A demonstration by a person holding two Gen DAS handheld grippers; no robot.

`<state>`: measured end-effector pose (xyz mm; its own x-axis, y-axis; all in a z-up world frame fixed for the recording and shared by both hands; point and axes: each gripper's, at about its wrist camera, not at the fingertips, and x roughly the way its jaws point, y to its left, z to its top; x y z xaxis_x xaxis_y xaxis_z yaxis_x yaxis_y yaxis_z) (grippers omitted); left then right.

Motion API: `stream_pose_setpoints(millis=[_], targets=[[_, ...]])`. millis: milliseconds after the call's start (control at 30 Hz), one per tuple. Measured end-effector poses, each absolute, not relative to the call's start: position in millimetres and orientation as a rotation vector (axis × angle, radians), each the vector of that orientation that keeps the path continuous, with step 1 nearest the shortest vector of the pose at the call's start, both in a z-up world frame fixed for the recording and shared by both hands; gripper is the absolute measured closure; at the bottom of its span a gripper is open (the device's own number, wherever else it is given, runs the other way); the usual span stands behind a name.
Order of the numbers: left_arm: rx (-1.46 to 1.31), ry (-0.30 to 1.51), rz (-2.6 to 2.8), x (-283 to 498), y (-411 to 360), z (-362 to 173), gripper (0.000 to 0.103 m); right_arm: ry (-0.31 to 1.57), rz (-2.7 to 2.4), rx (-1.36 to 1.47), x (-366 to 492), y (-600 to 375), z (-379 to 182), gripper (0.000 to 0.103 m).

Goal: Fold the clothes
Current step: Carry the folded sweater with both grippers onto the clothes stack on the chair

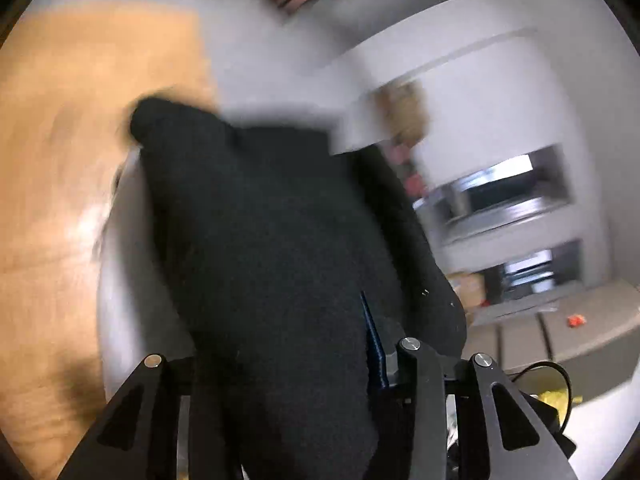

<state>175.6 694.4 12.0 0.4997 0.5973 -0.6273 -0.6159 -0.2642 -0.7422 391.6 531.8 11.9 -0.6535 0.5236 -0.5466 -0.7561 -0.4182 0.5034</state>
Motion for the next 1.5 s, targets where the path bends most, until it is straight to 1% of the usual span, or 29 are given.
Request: stream_pose_setpoints(millis=[33,67,200,267,367,400,433,500,633,667,700,733,800,867,933,1033,1100,1167,1267,1300,1333,1400,1433,1500], targets=[[-1.421,-0.005,1.137,172,691,4,0.06,1.015,2.111,-0.431,392,534,-7,0.052],[-1.42,-0.022,1.124,168,689,0,0.059,1.045,2.127,-0.431,395,536,-14,0.05],[-1.466,-0.034,1.133,162,688,4,0.058,1.063,2.175,-0.456,400,545,-9,0.045],[-1.44,0.01,1.146,175,685,7,0.057,1.077,2.175,-0.487,402,548,-8,0.044],[-1.445,0.068,1.139,184,687,9,0.054,1.161,2.175,-0.528,418,548,-13,0.036],[-1.457,0.085,1.131,190,686,11,0.052,1.192,2.173,-0.543,425,547,-15,0.031],[-1.468,0.102,1.124,202,682,14,0.051,1.181,2.175,-0.558,434,546,-13,0.029],[-1.471,0.11,1.143,219,676,24,0.05,1.088,2.176,-0.581,457,540,-2,0.02],[-1.413,0.114,1.254,222,687,23,0.049,0.726,2.019,-0.518,502,532,38,0.018],[-1.404,0.111,1.271,222,691,21,0.049,0.646,2.014,-0.496,506,532,50,0.023],[-1.392,0.105,1.293,221,695,20,0.049,0.582,2.05,-0.489,505,533,61,0.04],[-1.369,0.095,1.327,221,698,19,0.049,0.554,2.111,-0.5,498,534,69,0.051],[-1.303,0.074,1.402,215,691,16,0.049,0.53,2.243,-0.535,478,537,81,0.064],[-1.267,0.092,1.428,213,655,18,0.049,0.527,2.345,-0.591,453,547,83,0.065],[-1.29,0.116,1.397,209,653,9,0.049,0.503,2.358,-0.683,423,555,73,0.065],[-1.416,0.029,1.342,189,631,3,0.049,0.49,2.278,-0.813,386,579,49,0.065],[-1.426,-0.036,1.42,170,612,12,0.049,0.535,2.202,-0.859,376,597,34,0.063],[-1.298,-0.03,1.521,165,600,39,0.049,0.542,2.175,-0.849,367,604,29,0.06],[-1.103,0.119,1.638,190,598,66,0.051,0.528,2.174,-0.855,355,607,31,0.057],[-1.062,0.193,1.656,199,597,68,0.057,0.508,2.171,-0.865,353,604,31,0.056],[-1.033,0.262,1.642,204,589,64,0.061,0.495,2.168,-0.872,347,605,32,0.055],[-1.035,0.384,1.598,209,581,41,0.077,0.503,2.183,-0.863,343,607,37,0.055],[-1.056,0.439,1.584,211,579,26,0.08,0.511,2.192,-0.856,342,607,41,0.055],[-1.096,0.533,1.613,214,580,0,0.08,0.525,2.212,-0.842,341,607,47,0.057]])
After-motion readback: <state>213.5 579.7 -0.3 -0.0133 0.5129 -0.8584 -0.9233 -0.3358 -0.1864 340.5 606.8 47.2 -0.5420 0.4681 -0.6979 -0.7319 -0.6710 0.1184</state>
